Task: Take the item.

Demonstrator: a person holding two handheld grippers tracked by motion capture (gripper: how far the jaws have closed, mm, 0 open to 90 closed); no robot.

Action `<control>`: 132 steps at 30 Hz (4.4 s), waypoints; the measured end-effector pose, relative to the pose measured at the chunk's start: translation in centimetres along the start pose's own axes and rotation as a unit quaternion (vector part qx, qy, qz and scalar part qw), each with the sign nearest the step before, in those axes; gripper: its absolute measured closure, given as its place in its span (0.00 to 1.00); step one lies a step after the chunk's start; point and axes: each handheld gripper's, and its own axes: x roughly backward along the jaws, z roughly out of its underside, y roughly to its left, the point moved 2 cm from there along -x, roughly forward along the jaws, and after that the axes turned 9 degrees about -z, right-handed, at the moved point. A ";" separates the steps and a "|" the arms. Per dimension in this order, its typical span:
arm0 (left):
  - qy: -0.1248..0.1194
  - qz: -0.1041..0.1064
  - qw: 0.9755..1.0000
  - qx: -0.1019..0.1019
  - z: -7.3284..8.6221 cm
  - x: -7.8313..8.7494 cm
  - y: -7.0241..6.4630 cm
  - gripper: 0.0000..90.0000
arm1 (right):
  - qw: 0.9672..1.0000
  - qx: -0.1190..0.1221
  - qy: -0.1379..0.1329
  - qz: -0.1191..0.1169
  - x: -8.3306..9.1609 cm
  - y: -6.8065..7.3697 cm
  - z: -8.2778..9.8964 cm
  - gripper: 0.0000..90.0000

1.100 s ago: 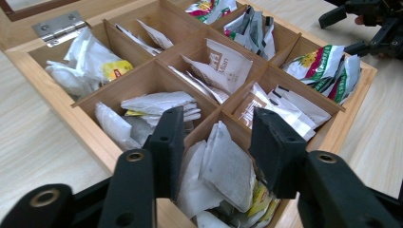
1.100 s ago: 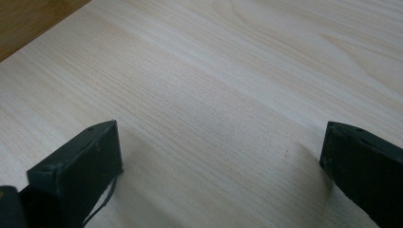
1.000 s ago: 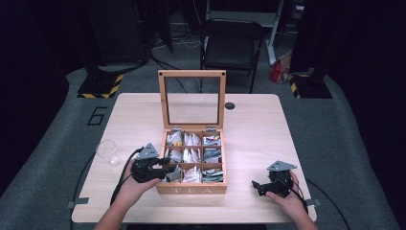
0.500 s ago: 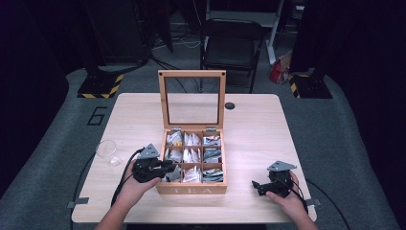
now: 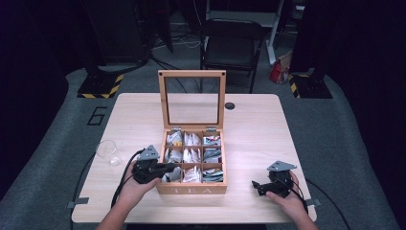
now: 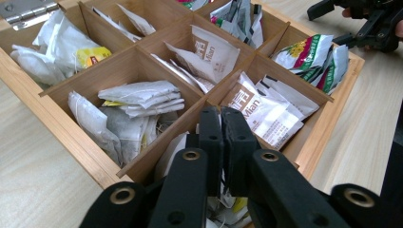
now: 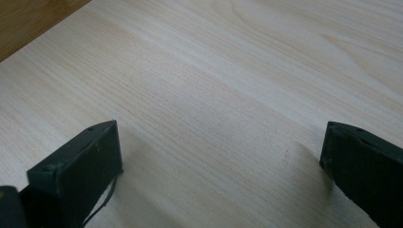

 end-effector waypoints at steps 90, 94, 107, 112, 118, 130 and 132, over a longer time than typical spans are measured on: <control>-0.072 -0.080 0.994 0.009 -6.3 9.3 3.8 1.00 | 1.000 0.000 0.000 0.000 0.0 0.0 0.0 0.00; -0.069 -0.088 0.994 0.011 -6.1 9.9 4.4 1.00 | 1.000 0.000 0.000 0.000 0.0 0.0 0.0 0.00; -0.072 -0.117 0.990 0.028 -5.4 12.0 6.5 1.00 | 1.000 0.000 0.000 0.000 0.0 0.0 0.0 0.00; -0.077 -0.126 0.988 0.035 -5.2 12.7 7.2 1.00 | 1.000 0.000 0.000 0.000 0.0 0.0 0.0 0.00; -0.079 -0.142 0.986 0.039 -5.1 13.7 8.0 1.00 | 1.000 0.000 0.000 0.000 0.0 0.0 0.0 0.00; -0.080 -0.169 0.980 0.061 -4.6 15.0 9.8 1.00 | 1.000 0.000 0.000 0.000 0.0 0.0 0.0 0.00; -0.079 -0.174 0.980 0.064 -4.4 15.1 10.2 1.00 | 1.000 0.000 0.000 0.000 0.0 0.0 0.0 0.00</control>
